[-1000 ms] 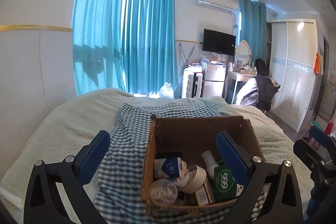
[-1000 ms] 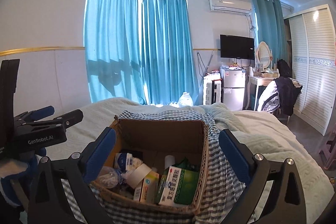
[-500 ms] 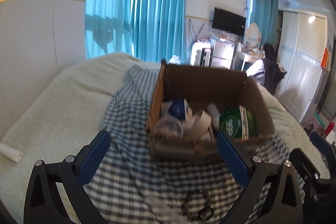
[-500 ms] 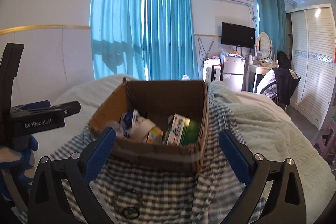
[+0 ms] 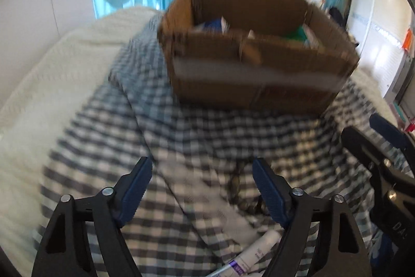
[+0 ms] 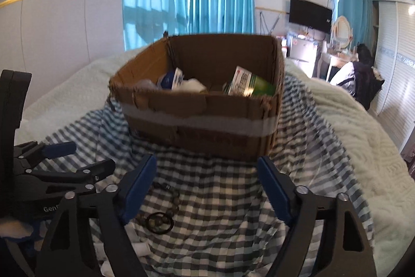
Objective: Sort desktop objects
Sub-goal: 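Move both grippers back to the comb and bead bracelet on the cloth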
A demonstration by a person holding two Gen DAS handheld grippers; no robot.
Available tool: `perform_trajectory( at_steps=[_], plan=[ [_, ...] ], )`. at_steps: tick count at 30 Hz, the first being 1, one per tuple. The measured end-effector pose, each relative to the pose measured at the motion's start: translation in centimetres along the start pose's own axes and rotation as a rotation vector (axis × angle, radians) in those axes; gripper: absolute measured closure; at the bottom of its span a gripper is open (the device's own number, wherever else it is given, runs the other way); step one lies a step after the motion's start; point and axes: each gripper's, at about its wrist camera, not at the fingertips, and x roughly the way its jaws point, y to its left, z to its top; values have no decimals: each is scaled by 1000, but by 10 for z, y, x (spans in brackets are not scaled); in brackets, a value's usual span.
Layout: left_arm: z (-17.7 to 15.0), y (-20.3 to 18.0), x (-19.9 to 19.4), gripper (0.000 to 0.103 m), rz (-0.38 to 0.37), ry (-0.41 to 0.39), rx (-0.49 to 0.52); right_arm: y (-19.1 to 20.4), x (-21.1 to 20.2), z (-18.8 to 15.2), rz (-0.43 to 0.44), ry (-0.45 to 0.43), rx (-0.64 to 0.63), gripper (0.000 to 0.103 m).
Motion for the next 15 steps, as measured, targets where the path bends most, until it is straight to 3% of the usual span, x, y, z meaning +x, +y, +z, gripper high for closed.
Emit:
perform_trajectory(
  at_steps=[4, 9, 10, 12, 15],
  plan=[
    [-13, 6, 27, 22, -15, 108, -51, 0, 18, -8, 30, 60, 0, 27],
    [-19, 10, 45, 25, -10, 129, -65, 0, 47, -22, 35, 156, 3, 27],
    [-20, 8, 46, 40, -12, 125, -55, 0, 54, -26, 43, 181, 6, 27],
    [-22, 5, 51, 57, 10, 124, -21, 3, 65, -29, 56, 217, 3, 28],
    [-26, 8, 53, 62, -11, 116, -17, 11, 80, -32, 81, 249, -15, 28]
  ],
)
